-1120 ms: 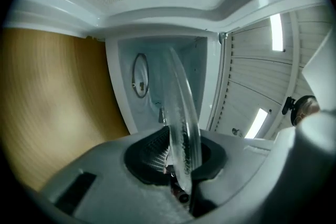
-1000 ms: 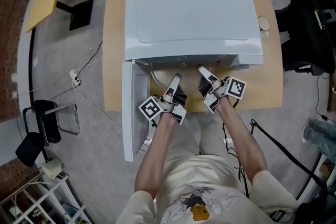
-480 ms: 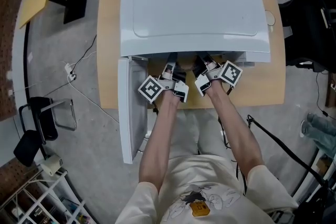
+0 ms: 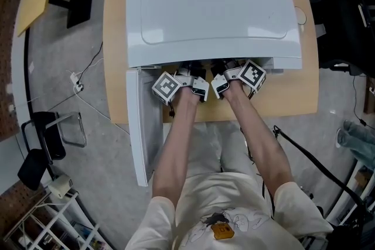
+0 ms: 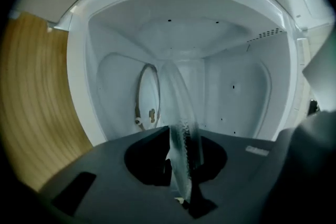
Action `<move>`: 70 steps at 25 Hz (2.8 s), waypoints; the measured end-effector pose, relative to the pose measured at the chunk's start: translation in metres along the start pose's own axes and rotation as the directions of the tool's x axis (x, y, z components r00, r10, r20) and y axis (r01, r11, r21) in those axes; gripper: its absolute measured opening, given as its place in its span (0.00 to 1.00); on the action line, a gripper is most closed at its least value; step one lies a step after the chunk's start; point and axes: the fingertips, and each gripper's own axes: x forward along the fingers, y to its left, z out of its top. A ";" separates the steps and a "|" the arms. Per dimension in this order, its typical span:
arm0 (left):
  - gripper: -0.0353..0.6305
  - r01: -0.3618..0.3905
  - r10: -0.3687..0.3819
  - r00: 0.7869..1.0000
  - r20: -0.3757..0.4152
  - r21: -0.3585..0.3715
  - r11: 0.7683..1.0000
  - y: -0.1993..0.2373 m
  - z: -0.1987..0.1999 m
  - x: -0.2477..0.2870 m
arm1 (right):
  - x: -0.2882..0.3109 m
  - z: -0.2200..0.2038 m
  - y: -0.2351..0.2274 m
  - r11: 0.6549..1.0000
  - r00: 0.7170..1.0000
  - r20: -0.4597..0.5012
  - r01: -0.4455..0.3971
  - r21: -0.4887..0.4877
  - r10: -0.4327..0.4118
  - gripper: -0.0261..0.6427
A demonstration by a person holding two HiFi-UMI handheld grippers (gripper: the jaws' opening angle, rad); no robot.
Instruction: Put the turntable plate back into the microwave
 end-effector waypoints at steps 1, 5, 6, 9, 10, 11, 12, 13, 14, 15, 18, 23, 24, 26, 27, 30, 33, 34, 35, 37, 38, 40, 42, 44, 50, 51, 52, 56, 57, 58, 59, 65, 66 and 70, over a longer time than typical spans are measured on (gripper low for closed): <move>0.12 0.005 -0.005 1.000 0.005 -0.013 1.000 0.000 0.000 0.001 | 0.000 -0.001 0.000 1.000 1.000 -0.001 -0.002 -0.008 0.002 0.13; 0.11 0.020 -0.019 1.000 0.024 -0.049 0.999 0.000 0.000 0.002 | -0.004 -0.005 0.001 1.000 1.000 -0.021 0.011 -0.010 -0.011 0.24; 0.11 0.018 -0.017 1.000 0.023 -0.046 0.999 0.001 0.000 0.001 | -0.006 -0.007 0.002 1.000 0.999 -0.028 0.020 -0.007 -0.020 0.29; 0.11 -0.010 0.010 1.000 0.007 -0.003 1.000 0.008 0.003 0.001 | -0.013 -0.017 0.009 1.000 0.999 -0.046 -0.001 0.026 0.002 0.30; 0.11 -0.008 0.008 1.000 0.004 -0.005 1.000 0.007 0.001 0.002 | -0.017 -0.021 0.012 0.999 0.998 -0.052 -0.018 0.049 0.021 0.29; 0.11 -0.006 0.006 1.000 0.001 -0.007 1.000 0.007 0.000 0.003 | -0.022 -0.025 0.013 0.997 0.998 -0.060 -0.026 0.070 0.030 0.29; 0.11 -0.009 0.009 1.000 -0.002 -0.002 1.000 0.009 0.000 0.003 | -0.026 -0.030 0.011 0.996 0.997 -0.071 -0.027 0.084 0.033 0.29; 0.11 -0.018 0.018 1.000 -0.003 0.010 1.000 0.012 0.001 0.002 | -0.029 -0.035 0.009 0.996 0.996 -0.086 -0.022 0.091 0.030 0.27; 0.11 -0.027 0.027 1.000 -0.003 0.020 0.999 0.015 0.002 0.000 | -0.031 -0.040 0.005 0.996 0.994 -0.103 -0.013 0.091 0.022 0.24; 0.11 -0.035 0.035 0.999 -0.003 0.022 0.999 0.016 0.003 -0.002 | -0.032 -0.044 0.003 0.996 0.993 -0.120 -0.002 0.091 0.013 0.18; 0.11 -0.060 0.061 0.998 -0.009 0.020 0.998 0.020 0.002 -0.005 | -0.035 -0.047 0.002 0.992 0.992 -0.123 0.008 0.130 0.008 0.14; 0.19 -0.010 0.010 1.000 -0.017 -0.021 1.000 0.007 -0.004 -0.002 | -0.032 -0.038 0.011 0.992 0.997 -0.081 0.010 0.128 0.001 0.14; 0.23 -0.011 0.010 1.000 -0.021 -0.023 1.000 0.007 -0.005 -0.005 | -0.032 -0.037 0.011 0.992 0.997 -0.081 0.014 0.127 -0.004 0.13; 0.28 0.001 -0.003 1.000 -0.028 -0.041 0.999 0.002 -0.010 -0.011 | -0.033 -0.036 0.009 0.990 0.997 -0.078 0.019 0.139 -0.008 0.13; 0.29 0.019 -0.020 0.999 -0.027 -0.057 0.998 -0.004 -0.013 -0.014 | -0.034 -0.035 0.007 0.989 0.997 -0.075 0.024 0.145 -0.013 0.13; 0.28 0.013 -0.014 1.000 -0.009 -0.071 0.997 -0.005 -0.019 -0.031 | -0.034 -0.032 0.006 0.990 0.998 -0.067 0.025 0.139 -0.016 0.13; 0.20 -0.023 0.023 1.000 -0.001 -0.081 0.996 0.000 -0.024 -0.045 | -0.033 -0.032 0.000 0.990 0.997 -0.067 0.049 0.130 -0.040 0.12; 0.15 -0.028 0.028 1.000 0.004 -0.089 0.996 0.000 -0.024 -0.047 | -0.033 -0.032 0.000 0.991 0.997 -0.069 0.052 0.123 -0.044 0.12; 0.14 -0.031 0.032 0.999 0.009 -0.098 0.995 0.001 -0.024 -0.048 | -0.032 -0.032 0.000 0.992 0.997 -0.072 0.050 0.117 -0.042 0.12; 0.13 -0.048 0.051 0.998 0.020 -0.122 0.991 0.007 -0.024 -0.049 | -0.031 -0.032 0.001 0.992 0.996 -0.080 0.045 0.114 -0.036 0.12; 0.12 -0.045 0.050 0.998 0.028 -0.141 0.989 0.008 -0.023 -0.049 | -0.030 -0.032 0.001 0.993 0.996 -0.086 0.039 0.114 -0.029 0.12; 0.12 -0.035 0.042 0.998 0.037 -0.165 0.986 0.009 -0.023 -0.050 | -0.032 -0.036 0.005 0.994 0.994 -0.105 0.024 0.111 -0.013 0.15; 0.11 -0.048 0.055 0.998 0.036 -0.155 0.987 0.015 -0.022 -0.055 | -0.036 -0.045 0.008 0.994 0.990 -0.141 0.015 0.113 0.001 0.21; 0.11 -0.070 0.074 0.997 0.028 -0.136 0.988 0.021 -0.022 -0.057 | -0.040 -0.059 0.006 0.994 0.982 -0.191 0.026 0.103 -0.006 0.22; 0.11 -0.097 0.098 0.995 0.005 -0.113 0.989 0.029 -0.022 -0.053 | -0.040 -0.073 -0.013 0.989 0.963 -0.249 0.123 0.077 -0.100 0.11; 0.11 -0.112 0.113 0.994 -0.004 -0.099 0.989 0.033 -0.020 -0.053 | -0.039 -0.073 -0.014 0.989 0.964 -0.244 0.126 0.080 -0.103 0.11; 0.11 -0.123 0.122 0.992 -0.015 -0.084 0.989 0.035 -0.019 -0.053 | -0.038 -0.073 -0.015 0.988 0.967 -0.234 0.128 0.087 -0.105 0.11; 0.13 -0.154 0.152 0.986 -0.067 -0.029 0.988 0.031 -0.021 -0.049 | -0.031 -0.061 -0.017 0.985 0.979 -0.170 0.133 0.114 -0.113 0.11; 0.13 -0.160 0.158 0.985 -0.075 -0.021 0.987 0.029 -0.023 -0.049 | -0.030 -0.057 -0.019 0.984 0.980 -0.158 0.140 0.114 -0.121 0.11; 0.14 -0.162 0.160 0.984 -0.077 -0.019 0.987 0.028 -0.024 -0.051 | -0.028 -0.053 -0.021 0.983 0.980 -0.150 0.147 0.112 -0.130 0.10; 0.13 -0.162 0.160 0.985 -0.069 -0.024 0.987 0.028 -0.024 -0.053 | -0.027 -0.049 -0.024 0.982 0.979 -0.144 0.158 0.108 -0.141 0.10; 0.09 -0.159 0.157 0.987 -0.034 -0.048 0.986 0.033 -0.021 -0.066 | -0.022 -0.025 -0.033 0.979 0.982 -0.084 0.177 0.100 -0.169 0.09; 0.09 -0.161 0.159 0.987 -0.035 -0.046 0.986 0.034 -0.022 -0.068 | -0.021 -0.023 -0.033 0.979 0.981 -0.081 0.184 0.090 -0.177 0.09; 0.09 -0.161 0.160 0.987 -0.032 -0.046 0.986 0.033 -0.022 -0.072 | -0.021 -0.019 -0.033 0.969 0.968 -0.076 0.244 0.035 -0.241 0.10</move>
